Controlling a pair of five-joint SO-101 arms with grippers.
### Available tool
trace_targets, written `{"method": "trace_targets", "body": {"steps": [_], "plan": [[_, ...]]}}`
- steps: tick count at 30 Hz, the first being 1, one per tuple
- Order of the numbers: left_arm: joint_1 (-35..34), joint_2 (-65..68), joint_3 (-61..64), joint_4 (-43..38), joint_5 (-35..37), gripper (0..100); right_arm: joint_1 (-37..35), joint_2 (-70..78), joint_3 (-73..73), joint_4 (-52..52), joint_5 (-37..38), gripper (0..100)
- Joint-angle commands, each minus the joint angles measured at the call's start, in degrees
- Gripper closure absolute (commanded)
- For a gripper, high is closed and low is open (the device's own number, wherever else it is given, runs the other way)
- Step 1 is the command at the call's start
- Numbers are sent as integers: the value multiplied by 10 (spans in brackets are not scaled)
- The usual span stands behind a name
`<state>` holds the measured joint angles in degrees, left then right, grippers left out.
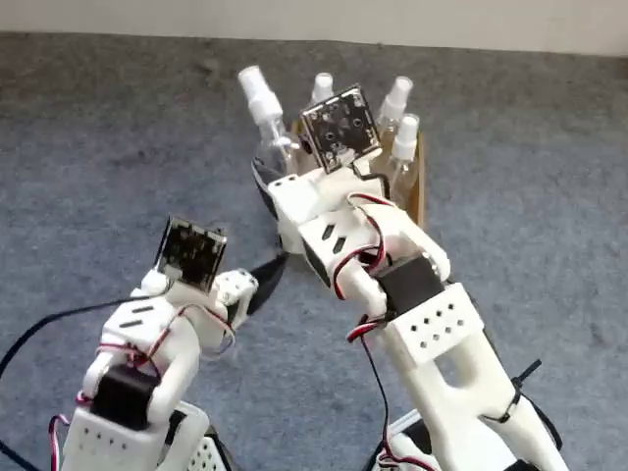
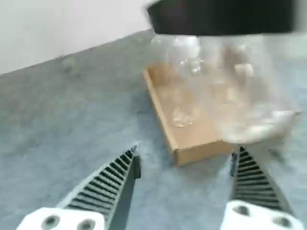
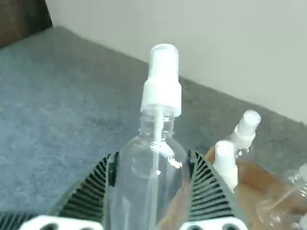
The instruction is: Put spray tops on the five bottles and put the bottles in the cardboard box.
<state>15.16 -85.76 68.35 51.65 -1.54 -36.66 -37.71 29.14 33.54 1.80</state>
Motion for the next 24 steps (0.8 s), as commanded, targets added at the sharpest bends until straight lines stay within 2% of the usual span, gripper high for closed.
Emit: {"method": "trace_targets", "body": {"steps": [1, 5, 10, 13, 18, 21, 24], "plan": [[40, -56, -24, 23, -2, 722, -8, -2, 19, -53, -6, 995], [36, -33, -1, -14, -2, 722, -30, -6, 39, -46, -7, 995], [-31, 43, 22, -123, -1, 722, -50, -80, 39, 17, -7, 995], [-46, 103, 19, -164, -1, 722, -58, -142, 40, 47, -6, 995], [-46, 150, 12, -185, -1, 723, -41, -209, 71, 85, -4, 995], [-46, 150, 8, -185, -1, 725, -22, -219, 112, 60, 2, 995], [-46, 150, 11, -185, -1, 726, 7, -219, 171, -19, 36, 995]]}}
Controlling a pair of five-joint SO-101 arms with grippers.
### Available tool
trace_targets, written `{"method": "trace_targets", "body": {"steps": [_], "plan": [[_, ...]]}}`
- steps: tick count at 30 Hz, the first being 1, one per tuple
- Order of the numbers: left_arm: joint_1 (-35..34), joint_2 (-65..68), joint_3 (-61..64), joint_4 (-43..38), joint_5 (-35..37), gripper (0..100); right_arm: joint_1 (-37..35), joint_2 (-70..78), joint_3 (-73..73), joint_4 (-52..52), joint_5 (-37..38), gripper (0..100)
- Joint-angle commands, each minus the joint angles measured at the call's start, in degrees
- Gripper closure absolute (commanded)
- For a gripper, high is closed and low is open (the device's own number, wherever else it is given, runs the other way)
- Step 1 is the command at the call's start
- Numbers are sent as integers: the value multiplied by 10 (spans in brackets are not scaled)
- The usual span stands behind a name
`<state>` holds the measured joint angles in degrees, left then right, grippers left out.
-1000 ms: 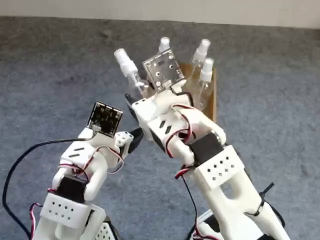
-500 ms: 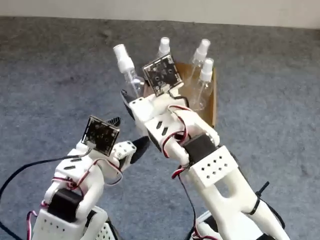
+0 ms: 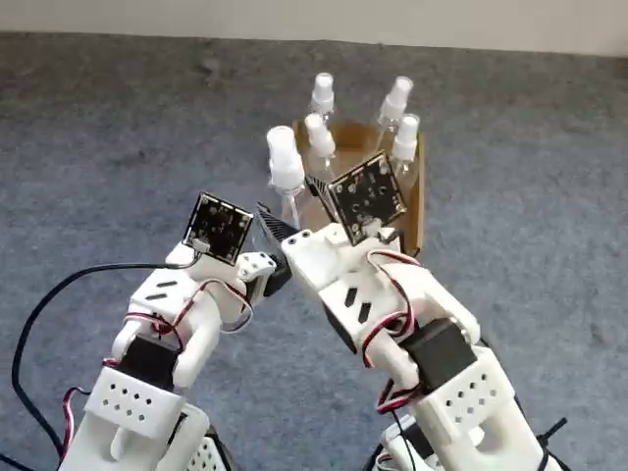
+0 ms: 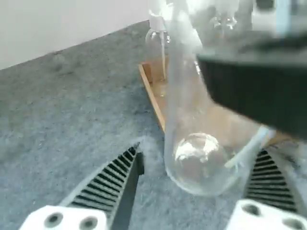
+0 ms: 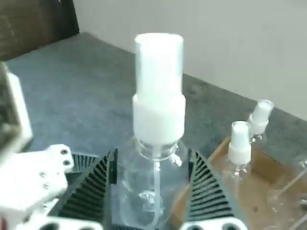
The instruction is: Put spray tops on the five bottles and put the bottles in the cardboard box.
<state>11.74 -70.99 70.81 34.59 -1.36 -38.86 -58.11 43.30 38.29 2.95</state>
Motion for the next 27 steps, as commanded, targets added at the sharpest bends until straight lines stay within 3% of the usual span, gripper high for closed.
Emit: {"method": "trace_targets", "body": {"steps": [1, 7, 15, 21, 27], "plan": [[-12, 2, -14, -15, -3, 726, 43, -15, 45, -93, 29, 995], [-20, 1, -15, 7, -3, 734, 109, 29, 85, -160, 34, 995], [-103, -51, -6, 20, 3, 902, 130, 151, 48, -214, 34, 995], [-124, -158, 39, 21, 34, 912, 127, 211, 44, -305, 33, 995], [-122, -240, 73, 22, 35, 912, 124, 273, 44, -315, 32, 995]]}}
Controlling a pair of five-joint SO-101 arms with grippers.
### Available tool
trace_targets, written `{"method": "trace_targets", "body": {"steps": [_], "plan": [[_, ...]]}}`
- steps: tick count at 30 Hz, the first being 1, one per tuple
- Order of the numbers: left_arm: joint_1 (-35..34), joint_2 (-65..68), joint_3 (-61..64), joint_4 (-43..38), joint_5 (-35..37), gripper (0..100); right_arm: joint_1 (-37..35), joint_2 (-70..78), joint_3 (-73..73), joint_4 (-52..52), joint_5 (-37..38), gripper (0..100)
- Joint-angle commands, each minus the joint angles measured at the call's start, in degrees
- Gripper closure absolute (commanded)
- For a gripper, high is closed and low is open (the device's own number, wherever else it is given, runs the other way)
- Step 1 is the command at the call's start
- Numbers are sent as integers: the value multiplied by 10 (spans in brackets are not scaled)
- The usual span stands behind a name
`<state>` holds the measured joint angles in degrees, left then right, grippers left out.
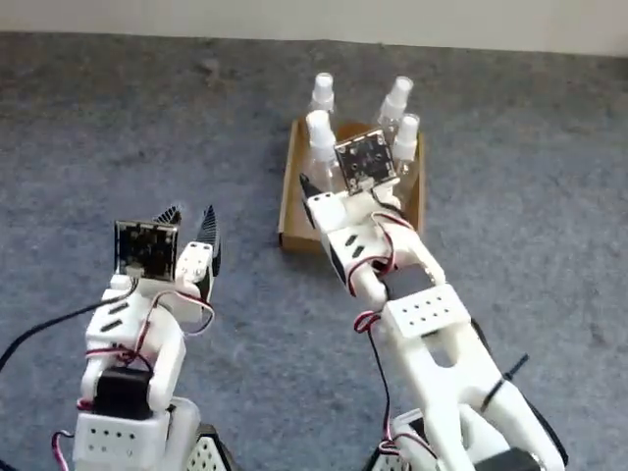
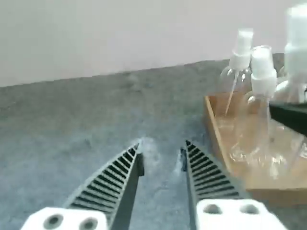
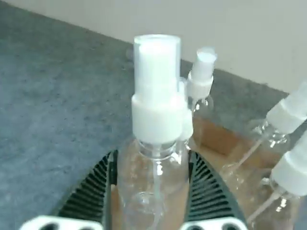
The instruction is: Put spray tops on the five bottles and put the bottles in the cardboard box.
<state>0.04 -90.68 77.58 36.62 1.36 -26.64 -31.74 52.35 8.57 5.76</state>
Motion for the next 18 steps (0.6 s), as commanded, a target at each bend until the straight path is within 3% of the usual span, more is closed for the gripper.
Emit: {"method": "trace_targets", "body": {"steps": [1, 6, 18], "plan": [[-4, -51, 8, 2, 8, 912, 1, 16, -47, -19, 4, 995], [-3, -55, 11, 3, 8, 912, 1, 40, -43, -88, 4, 995], [-3, -55, 11, 3, 8, 912, 0, 101, -41, -95, 3, 995]]}}
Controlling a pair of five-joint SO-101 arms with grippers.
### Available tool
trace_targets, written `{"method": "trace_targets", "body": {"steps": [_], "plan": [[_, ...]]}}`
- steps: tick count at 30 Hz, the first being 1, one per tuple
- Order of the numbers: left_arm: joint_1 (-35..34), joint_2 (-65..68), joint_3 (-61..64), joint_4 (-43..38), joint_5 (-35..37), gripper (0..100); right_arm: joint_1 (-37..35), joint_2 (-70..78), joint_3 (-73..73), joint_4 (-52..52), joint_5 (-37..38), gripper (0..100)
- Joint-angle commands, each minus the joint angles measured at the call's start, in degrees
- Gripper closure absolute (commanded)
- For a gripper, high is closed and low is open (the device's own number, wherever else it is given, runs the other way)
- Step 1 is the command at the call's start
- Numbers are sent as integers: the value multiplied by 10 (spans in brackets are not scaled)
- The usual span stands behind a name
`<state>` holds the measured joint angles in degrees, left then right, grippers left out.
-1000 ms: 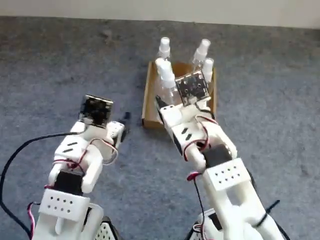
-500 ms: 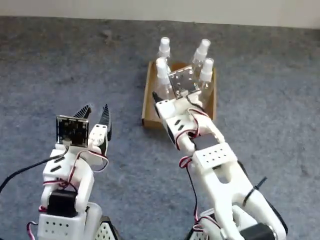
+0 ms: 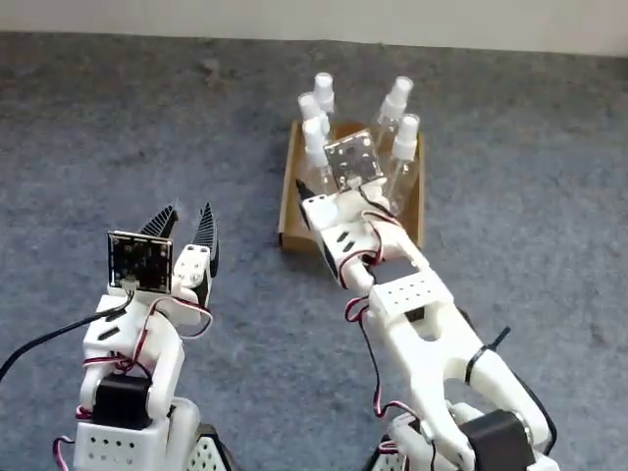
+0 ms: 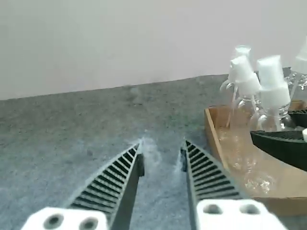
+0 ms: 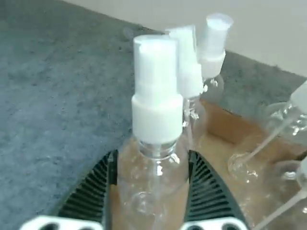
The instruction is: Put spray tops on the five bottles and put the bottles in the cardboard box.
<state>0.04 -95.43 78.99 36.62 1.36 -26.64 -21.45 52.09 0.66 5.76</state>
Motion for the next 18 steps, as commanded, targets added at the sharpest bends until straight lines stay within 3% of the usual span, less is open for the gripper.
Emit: {"method": "trace_targets", "body": {"steps": [1, 11, 18], "plan": [[-3, -7, -3, 3, 8, 912, 0, -2, -38, -15, 3, 995], [7, -7, -3, 3, 8, 912, -3, -2, 8, -17, 3, 995], [7, -7, -3, 3, 8, 912, -7, -2, 49, -75, 3, 995]]}}
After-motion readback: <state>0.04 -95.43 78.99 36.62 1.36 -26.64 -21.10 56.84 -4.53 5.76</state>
